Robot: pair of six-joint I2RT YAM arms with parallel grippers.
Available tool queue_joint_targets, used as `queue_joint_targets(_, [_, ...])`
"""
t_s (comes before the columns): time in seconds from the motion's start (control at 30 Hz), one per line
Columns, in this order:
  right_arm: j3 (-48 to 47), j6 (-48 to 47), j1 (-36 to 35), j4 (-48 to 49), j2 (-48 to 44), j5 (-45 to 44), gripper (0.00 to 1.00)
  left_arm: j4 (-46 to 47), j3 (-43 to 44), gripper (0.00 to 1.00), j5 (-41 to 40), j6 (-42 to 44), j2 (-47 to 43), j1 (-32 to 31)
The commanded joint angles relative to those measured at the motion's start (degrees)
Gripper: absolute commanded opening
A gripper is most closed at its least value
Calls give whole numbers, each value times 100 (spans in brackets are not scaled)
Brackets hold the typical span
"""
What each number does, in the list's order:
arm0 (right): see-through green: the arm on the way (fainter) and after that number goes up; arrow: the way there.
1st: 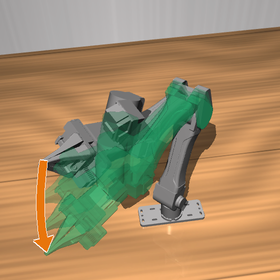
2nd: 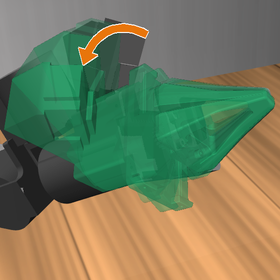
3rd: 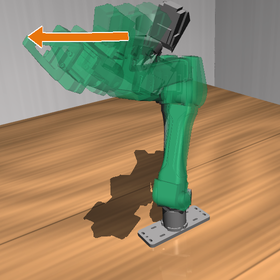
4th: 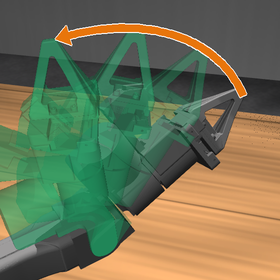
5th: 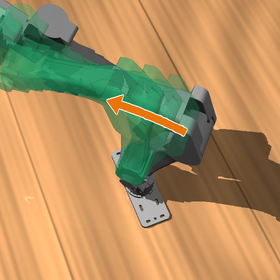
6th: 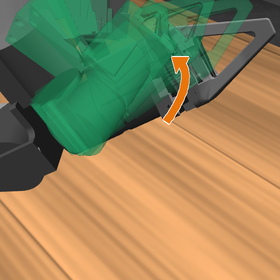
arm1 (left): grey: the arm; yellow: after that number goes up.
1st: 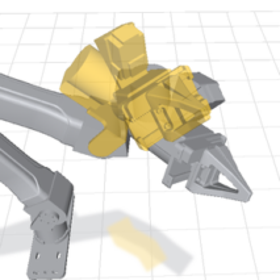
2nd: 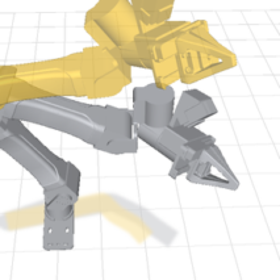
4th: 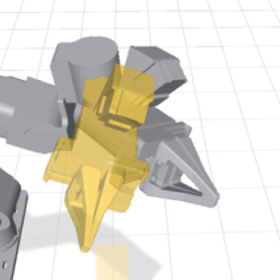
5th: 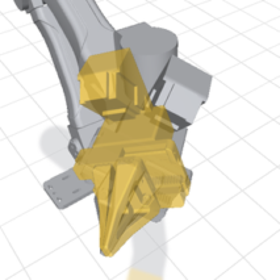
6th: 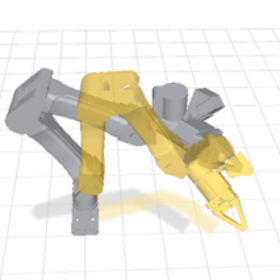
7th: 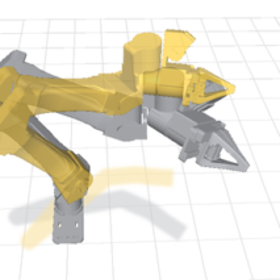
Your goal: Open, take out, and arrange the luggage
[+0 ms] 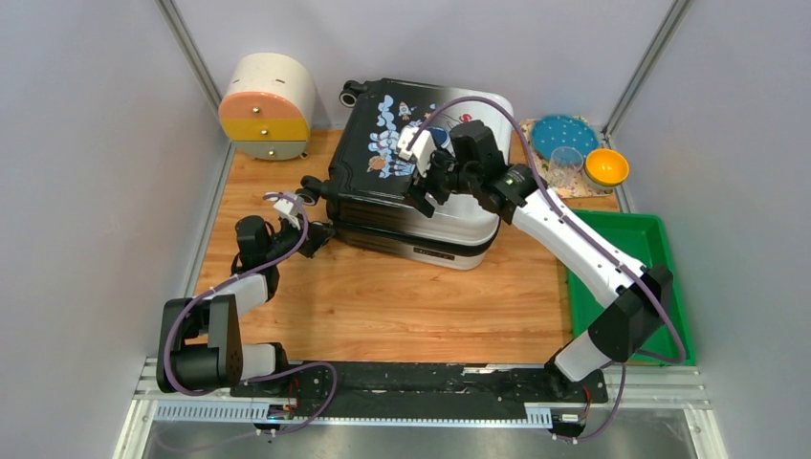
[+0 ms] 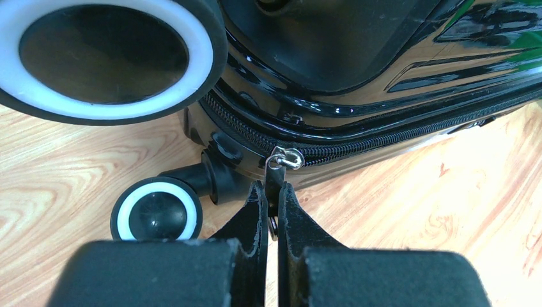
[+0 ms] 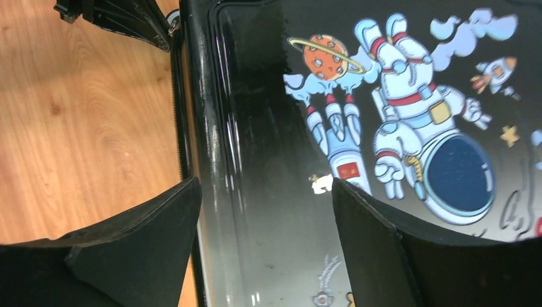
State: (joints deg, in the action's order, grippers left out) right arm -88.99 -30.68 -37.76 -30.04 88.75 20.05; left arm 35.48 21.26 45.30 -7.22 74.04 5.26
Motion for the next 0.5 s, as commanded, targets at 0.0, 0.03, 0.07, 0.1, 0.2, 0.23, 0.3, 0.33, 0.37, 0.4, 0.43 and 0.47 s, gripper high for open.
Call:
queue_joint_targets(0.0, [-41,1306,363,-124,-426,-186,79,389,63,0,-48,63,-144,72])
queue_joint_targets(0.03, [65,1649,557,-159,-594,-125,79,398,63,0,-56,46,-127,72])
queue_joint_targets(0.07, [179,2410,768,-169,-761,50,78,407,80,0,-56,37,-127,63])
queue_joint_targets(0.1, [467,2774,1231,-143,-980,51,76,407,89,0,-30,2,-118,63])
queue_joint_targets(0.2, [935,4178,2206,-72,-1745,-326,73,398,115,0,-21,-16,-100,63])
queue_joint_targets(0.23, [1267,4332,2403,-72,-2078,-440,73,380,133,0,-38,-16,-92,63])
queue_joint_targets(0.3, [1568,4534,2772,-81,-2309,-1159,70,301,168,0,-82,-33,-92,63])
queue_joint_targets(0.33, [1847,4527,2852,-63,-2370,-1310,70,301,177,0,-83,-51,-92,63])
queue_joint_targets(0.37, [1937,4544,2888,-81,-2354,-1816,70,284,186,0,-83,-60,-100,63])
queue_joint_targets(0.4, [1982,4631,2905,-150,-2249,-2117,69,284,195,0,-74,-51,-100,63])
queue_joint_targets(0.43, [1973,4797,2923,-412,-2109,-2398,68,275,195,0,-82,-51,-118,55])
queue_joint_targets(0.47, [1860,4834,2949,-563,-1690,-2653,66,223,212,0,-91,-42,-127,54])
